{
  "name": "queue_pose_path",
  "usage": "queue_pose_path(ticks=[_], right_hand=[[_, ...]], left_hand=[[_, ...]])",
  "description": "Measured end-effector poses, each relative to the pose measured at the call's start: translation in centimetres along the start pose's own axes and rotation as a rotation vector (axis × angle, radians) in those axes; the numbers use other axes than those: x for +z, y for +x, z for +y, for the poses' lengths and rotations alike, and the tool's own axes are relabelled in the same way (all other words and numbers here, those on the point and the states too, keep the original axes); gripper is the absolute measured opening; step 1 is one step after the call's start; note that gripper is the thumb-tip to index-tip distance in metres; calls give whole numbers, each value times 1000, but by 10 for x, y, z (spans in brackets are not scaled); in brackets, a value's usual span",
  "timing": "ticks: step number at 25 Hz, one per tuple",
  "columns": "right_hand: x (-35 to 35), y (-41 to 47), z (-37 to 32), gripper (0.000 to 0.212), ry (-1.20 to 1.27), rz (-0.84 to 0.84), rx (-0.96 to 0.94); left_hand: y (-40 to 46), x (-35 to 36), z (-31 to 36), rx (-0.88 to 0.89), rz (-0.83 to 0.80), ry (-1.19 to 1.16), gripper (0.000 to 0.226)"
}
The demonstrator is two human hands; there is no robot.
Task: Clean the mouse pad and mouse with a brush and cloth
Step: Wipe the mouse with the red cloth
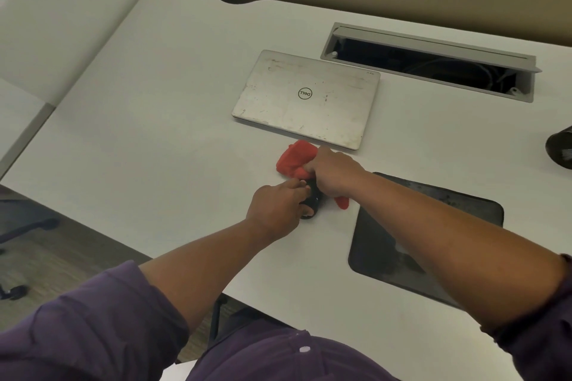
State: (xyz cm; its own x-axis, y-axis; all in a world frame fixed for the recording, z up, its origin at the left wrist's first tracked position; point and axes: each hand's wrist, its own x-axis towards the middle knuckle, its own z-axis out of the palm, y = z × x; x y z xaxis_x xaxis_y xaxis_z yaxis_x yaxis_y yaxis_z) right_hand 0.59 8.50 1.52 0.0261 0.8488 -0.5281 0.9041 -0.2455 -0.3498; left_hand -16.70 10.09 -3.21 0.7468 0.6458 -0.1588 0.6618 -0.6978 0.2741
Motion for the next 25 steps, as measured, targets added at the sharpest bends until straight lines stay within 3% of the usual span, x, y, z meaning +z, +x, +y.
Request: queue_pose_path(ticks=[3, 6, 10, 19, 25], right_hand=[[4, 6, -5, 19, -67, -38, -15], [3, 11, -1, 29, 57, -53, -34], [2, 21, 4, 33, 47, -40, -76], [25, 2, 26, 52, 214, 69, 11], [29, -21, 41, 47, 267, 41, 95]], left_hand=[[-1, 1, 1, 14, 32, 4, 26], [-2, 2, 0, 16, 45, 13, 23], [-3, 1, 1, -2, 46, 17, 27], [-3, 3, 5, 8, 78, 47, 22], [-3, 6, 4, -11, 73, 41, 21]])
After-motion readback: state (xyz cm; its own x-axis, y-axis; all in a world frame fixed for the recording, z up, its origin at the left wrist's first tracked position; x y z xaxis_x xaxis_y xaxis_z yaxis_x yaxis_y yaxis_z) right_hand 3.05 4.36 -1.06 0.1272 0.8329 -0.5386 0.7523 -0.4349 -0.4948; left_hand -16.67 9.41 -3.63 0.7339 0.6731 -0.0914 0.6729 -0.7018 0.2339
